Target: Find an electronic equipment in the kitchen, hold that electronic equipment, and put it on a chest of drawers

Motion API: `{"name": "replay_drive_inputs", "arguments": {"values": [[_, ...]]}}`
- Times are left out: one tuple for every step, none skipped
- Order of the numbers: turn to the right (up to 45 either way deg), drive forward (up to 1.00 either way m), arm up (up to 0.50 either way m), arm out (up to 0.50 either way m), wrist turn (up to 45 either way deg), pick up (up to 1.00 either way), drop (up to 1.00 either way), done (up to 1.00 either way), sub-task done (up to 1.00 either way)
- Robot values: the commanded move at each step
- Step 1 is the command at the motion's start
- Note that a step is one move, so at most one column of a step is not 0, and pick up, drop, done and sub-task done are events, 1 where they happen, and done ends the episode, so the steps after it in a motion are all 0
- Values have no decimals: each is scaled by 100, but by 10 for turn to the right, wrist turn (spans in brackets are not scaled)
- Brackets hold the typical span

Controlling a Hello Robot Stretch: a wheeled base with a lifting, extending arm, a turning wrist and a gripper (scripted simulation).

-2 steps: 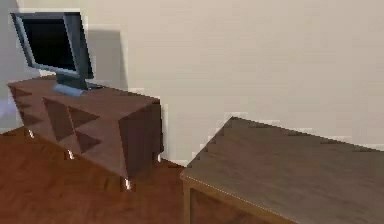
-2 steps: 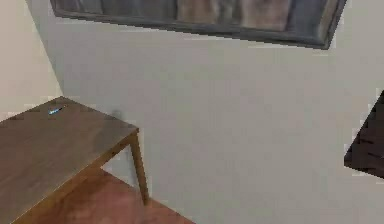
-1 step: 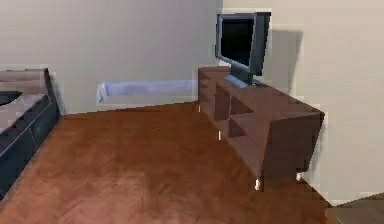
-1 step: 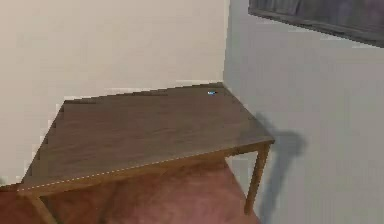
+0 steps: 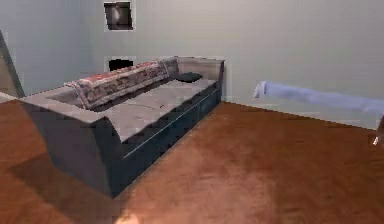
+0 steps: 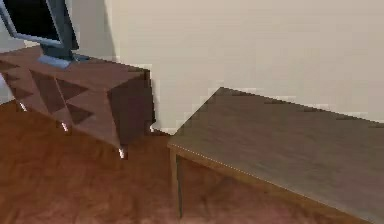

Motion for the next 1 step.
{"name": "replay_drive_inputs", "arguments": {"values": [[-450,0,0,0,0,0,0,0,0]]}}
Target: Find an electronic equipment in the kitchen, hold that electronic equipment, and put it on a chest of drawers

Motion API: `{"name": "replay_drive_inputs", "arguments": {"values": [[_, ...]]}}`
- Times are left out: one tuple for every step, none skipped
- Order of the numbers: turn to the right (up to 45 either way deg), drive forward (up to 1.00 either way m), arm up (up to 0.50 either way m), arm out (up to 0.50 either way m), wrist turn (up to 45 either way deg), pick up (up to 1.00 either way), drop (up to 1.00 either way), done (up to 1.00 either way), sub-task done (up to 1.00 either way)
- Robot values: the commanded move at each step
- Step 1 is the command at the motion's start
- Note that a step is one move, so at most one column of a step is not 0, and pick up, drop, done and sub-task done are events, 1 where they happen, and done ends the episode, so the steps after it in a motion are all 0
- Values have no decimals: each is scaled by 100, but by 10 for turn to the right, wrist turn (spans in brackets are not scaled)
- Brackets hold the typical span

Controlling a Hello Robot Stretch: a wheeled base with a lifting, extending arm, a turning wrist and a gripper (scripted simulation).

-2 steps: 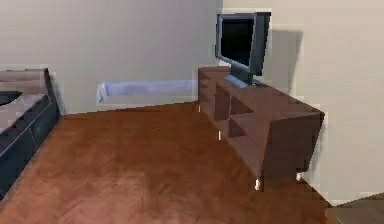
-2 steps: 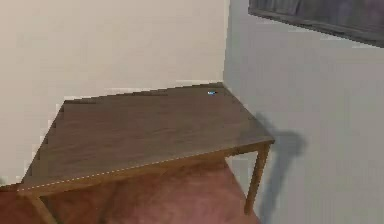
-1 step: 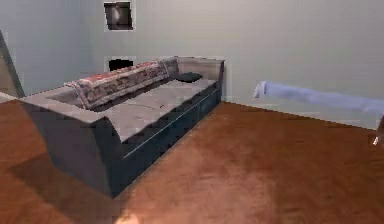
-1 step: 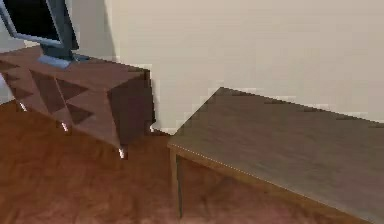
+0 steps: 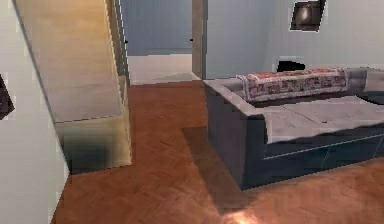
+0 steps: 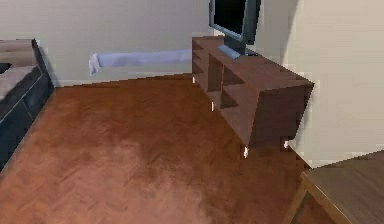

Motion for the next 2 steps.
{"name": "replay_drive_inputs", "arguments": {"values": [[-90,0,0,0,0,0,0,0,0],[0,100,0,0,0,0,0,0,0]]}}
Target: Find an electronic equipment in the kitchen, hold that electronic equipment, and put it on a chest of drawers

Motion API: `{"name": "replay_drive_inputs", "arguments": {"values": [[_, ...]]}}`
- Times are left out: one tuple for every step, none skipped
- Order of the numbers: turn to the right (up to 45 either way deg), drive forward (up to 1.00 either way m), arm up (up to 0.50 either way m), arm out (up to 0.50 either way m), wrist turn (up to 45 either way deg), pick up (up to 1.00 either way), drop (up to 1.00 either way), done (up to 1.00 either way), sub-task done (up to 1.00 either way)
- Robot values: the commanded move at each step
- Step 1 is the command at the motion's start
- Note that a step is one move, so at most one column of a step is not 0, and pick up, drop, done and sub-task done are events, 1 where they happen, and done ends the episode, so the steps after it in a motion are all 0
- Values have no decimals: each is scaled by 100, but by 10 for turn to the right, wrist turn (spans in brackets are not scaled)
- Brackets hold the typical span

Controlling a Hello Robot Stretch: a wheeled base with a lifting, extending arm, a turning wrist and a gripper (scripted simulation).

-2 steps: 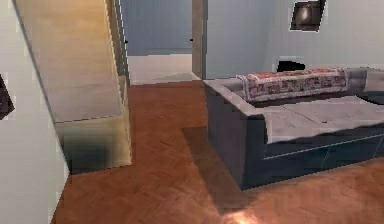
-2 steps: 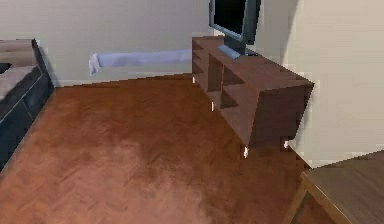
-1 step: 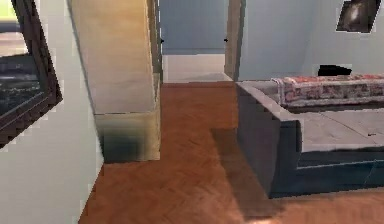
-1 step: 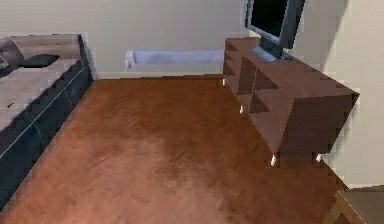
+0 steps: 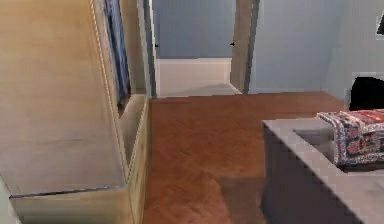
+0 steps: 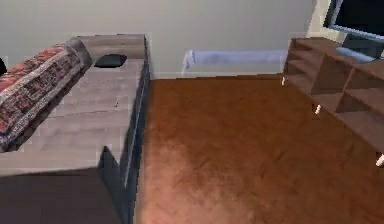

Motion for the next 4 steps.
{"name": "replay_drive_inputs", "arguments": {"values": [[0,100,0,0,0,0,0,0,0],[0,55,0,0,0,0,0,0,0],[60,0,0,0,0,0,0,0,0],[30,0,0,0,0,0,0,0,0]]}}
